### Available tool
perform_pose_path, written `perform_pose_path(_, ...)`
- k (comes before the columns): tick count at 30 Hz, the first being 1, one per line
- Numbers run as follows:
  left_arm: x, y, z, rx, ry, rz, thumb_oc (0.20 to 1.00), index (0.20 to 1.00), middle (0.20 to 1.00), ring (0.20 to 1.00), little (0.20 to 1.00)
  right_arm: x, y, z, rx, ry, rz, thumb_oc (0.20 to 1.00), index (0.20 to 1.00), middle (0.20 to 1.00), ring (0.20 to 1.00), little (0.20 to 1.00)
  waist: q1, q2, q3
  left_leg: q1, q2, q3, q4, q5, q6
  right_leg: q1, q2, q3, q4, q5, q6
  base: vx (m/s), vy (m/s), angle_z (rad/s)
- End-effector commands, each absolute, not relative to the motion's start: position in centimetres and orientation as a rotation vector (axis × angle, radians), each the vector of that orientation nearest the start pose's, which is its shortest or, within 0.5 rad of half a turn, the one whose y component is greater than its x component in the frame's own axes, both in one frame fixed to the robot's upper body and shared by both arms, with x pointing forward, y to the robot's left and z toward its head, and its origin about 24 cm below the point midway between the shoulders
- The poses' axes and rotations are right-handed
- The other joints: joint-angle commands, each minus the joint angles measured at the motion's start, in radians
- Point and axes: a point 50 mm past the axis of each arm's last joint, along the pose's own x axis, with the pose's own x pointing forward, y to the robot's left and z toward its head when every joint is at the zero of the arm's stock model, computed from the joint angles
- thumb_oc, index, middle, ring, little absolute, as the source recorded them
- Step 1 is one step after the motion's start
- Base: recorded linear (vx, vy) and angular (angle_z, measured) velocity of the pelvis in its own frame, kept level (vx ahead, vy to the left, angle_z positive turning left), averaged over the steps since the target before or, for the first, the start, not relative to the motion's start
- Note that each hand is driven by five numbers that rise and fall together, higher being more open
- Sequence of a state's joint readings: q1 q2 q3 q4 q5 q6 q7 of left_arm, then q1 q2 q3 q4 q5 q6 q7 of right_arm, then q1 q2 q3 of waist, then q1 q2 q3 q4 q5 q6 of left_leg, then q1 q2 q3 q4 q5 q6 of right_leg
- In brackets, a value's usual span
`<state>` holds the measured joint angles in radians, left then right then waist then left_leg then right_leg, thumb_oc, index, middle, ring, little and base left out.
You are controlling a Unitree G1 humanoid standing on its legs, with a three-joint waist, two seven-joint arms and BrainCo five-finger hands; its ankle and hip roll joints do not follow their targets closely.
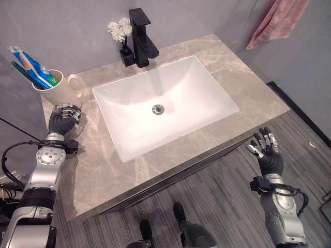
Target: Put brush and paste in cup on sink, flatten towel.
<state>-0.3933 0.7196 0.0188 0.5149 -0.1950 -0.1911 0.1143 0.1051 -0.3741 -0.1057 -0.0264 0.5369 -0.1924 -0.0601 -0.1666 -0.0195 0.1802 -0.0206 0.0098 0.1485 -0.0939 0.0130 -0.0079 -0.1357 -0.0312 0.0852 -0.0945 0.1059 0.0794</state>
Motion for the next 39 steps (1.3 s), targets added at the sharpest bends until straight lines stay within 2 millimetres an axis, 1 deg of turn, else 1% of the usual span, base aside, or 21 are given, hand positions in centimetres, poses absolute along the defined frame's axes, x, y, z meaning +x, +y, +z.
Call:
perform_pose_path(1,31.3,33.4,13.1,0.539,-0.098,0.333,0.200,0.200,0.200,0.200,0.200,23.1,-26.2,9.5,0.131,-0.303,-0.185,1.000,1.000,1.000,1.000,1.000,0.003,-0.039,-0.007,0.043,0.024,-0.054,0.020,-0.117,-0.025,0.035,-0.051,-0.073,0.007,-0.102,0.065,0.00,0.000,0.00)
perform_pose_path(3,31.3,32.7,12.2,0.529,-0.080,0.299,0.200,0.200,0.200,0.200,0.200,23.0,-26.1,9.5,0.133,-0.301,-0.186,1.000,1.000,1.000,1.000,1.000,0.006,-0.036,-0.013,0.054,0.024,-0.055,0.018,-0.119,-0.026,0.048,-0.052,-0.078,0.007,-0.107,0.065,0.04,-0.014,0.03)
perform_pose_path(4,31.2,32.2,11.3,0.521,-0.058,0.274,0.200,0.200,0.200,0.200,0.200,23.1,-26.0,9.5,0.139,-0.301,-0.182,1.000,1.000,1.000,1.000,1.000,0.008,-0.034,-0.016,0.063,0.023,-0.056,0.016,-0.122,-0.026,0.057,-0.053,-0.081,0.007,-0.110,0.064,0.03,-0.010,0.06)
perform_pose_path(5,31.1,32.2,11.3,0.521,-0.058,0.274,0.200,0.200,0.200,0.200,0.200,23.1,-26.0,9.5,0.139,-0.301,-0.182,1.000,1.000,1.000,1.000,1.000,0.008,-0.034,-0.016,0.064,0.023,-0.056,0.015,-0.122,-0.026,0.058,-0.052,-0.081,0.007,-0.110,0.064,0.03,-0.016,0.04)
perform_pose_path(6,30.8,31.6,9.7,0.523,-0.008,0.231,0.200,0.200,0.200,0.200,0.200,23.2,-25.8,9.6,0.148,-0.306,-0.173,1.000,1.000,1.000,1.000,1.000,0.011,-0.029,-0.021,0.073,0.024,-0.058,0.014,-0.125,-0.026,0.069,-0.055,-0.085,0.007,-0.115,0.063,0.02,-0.010,0.04)
perform_pose_path(7,30.5,31.3,8.8,0.526,0.019,0.209,0.200,0.200,0.200,0.200,0.200,23.3,-25.6,9.6,0.151,-0.307,-0.164,1.000,1.000,1.000,1.000,1.000,0.014,-0.026,-0.022,0.077,0.023,-0.060,0.013,-0.125,-0.026,0.073,-0.056,-0.088,0.007,-0.117,0.063,0.00,0.000,0.00)
perform_pose_path(11,29.9,30.9,7.5,0.524,0.057,0.180,0.200,0.200,0.200,0.200,0.200,23.4,-25.3,9.5,0.157,-0.301,-0.155,1.000,1.000,1.000,1.000,1.000,0.020,-0.020,-0.028,0.084,0.021,-0.064,0.012,-0.127,-0.025,0.085,-0.057,-0.095,0.007,-0.121,0.061,0.00,0.000,0.00)
perform_pose_path(15,29.1,30.6,6.6,0.503,0.068,0.171,0.200,0.200,0.200,0.200,0.200,23.4,-25.0,9.5,0.162,-0.298,-0.143,1.000,1.000,1.000,1.000,1.000,0.026,-0.014,-0.035,0.094,0.022,-0.070,0.010,-0.129,-0.025,0.100,-0.059,-0.105,0.007,-0.128,0.059,0.00,-0.012,0.03)
perform_pose_path(21,28.7,30.1,6.7,0.466,0.033,0.183,0.200,0.200,0.200,0.200,0.200,23.3,-24.8,9.4,0.170,-0.293,-0.136,1.000,1.000,1.000,1.000,1.000,0.033,-0.007,-0.046,0.105,0.021,-0.078,0.010,-0.131,-0.026,0.117,-0.060,-0.116,0.007,-0.136,0.056,0.01,-0.018,0.09)
perform_pose_path(25,28.3,29.9,7.3,0.446,-0.021,0.196,0.200,0.200,0.200,0.200,0.200,23.3,-24.5,9.2,0.173,-0.284,-0.125,1.000,1.000,1.000,1.000,1.000,0.041,0.003,-0.060,0.111,0.018,-0.086,0.009,-0.133,-0.027,0.132,-0.063,-0.127,0.007,-0.143,0.055,0.00,-0.018,0.08)
perform_pose_path(30,27.6,29.6,7.2,0.404,-0.050,0.236,0.200,0.200,0.200,0.200,0.200,23.2,-24.1,9.1,0.174,-0.279,-0.109,1.000,1.000,1.000,1.000,1.000,0.048,0.009,-0.071,0.115,0.016,-0.099,0.011,-0.132,-0.027,0.147,-0.064,-0.142,0.010,-0.153,0.052,-0.01,-0.022,0.07)
perform_pose_path(33,27.0,29.1,6.6,0.349,-0.062,0.270,0.200,0.200,0.200,0.200,0.200,23.2,-23.9,8.8,0.182,-0.269,-0.111,1.000,1.000,1.000,1.000,1.000,0.056,0.015,-0.086,0.111,0.011,-0.117,0.015,-0.130,-0.027,0.156,-0.069,-0.158,0.015,-0.159,0.049,-0.03,-0.022,0.10)
perform_pose_path(35,26.7,28.5,6.5,0.315,-0.086,0.285,0.200,0.200,0.200,0.200,0.200,23.1,-23.8,8.6,0.184,-0.258,-0.110,1.000,1.000,1.000,1.000,1.000,0.068,0.020,-0.098,0.111,0.006,-0.134,0.017,-0.128,-0.027,0.166,-0.073,-0.179,0.028,-0.167,0.044,-0.04,-0.021,0.36)
perform_pose_path(39,26.1,28.1,6.8,0.289,-0.120,0.298,0.200,0.200,0.200,0.200,0.200,23.1,-23.7,8.6,0.181,-0.260,-0.114,1.000,1.000,1.000,1.000,1.000,0.083,0.024,-0.116,0.111,0.002,-0.163,0.018,-0.125,-0.028,0.183,-0.079,-0.211,0.036,-0.179,0.036,-0.02,-0.028,0.28)
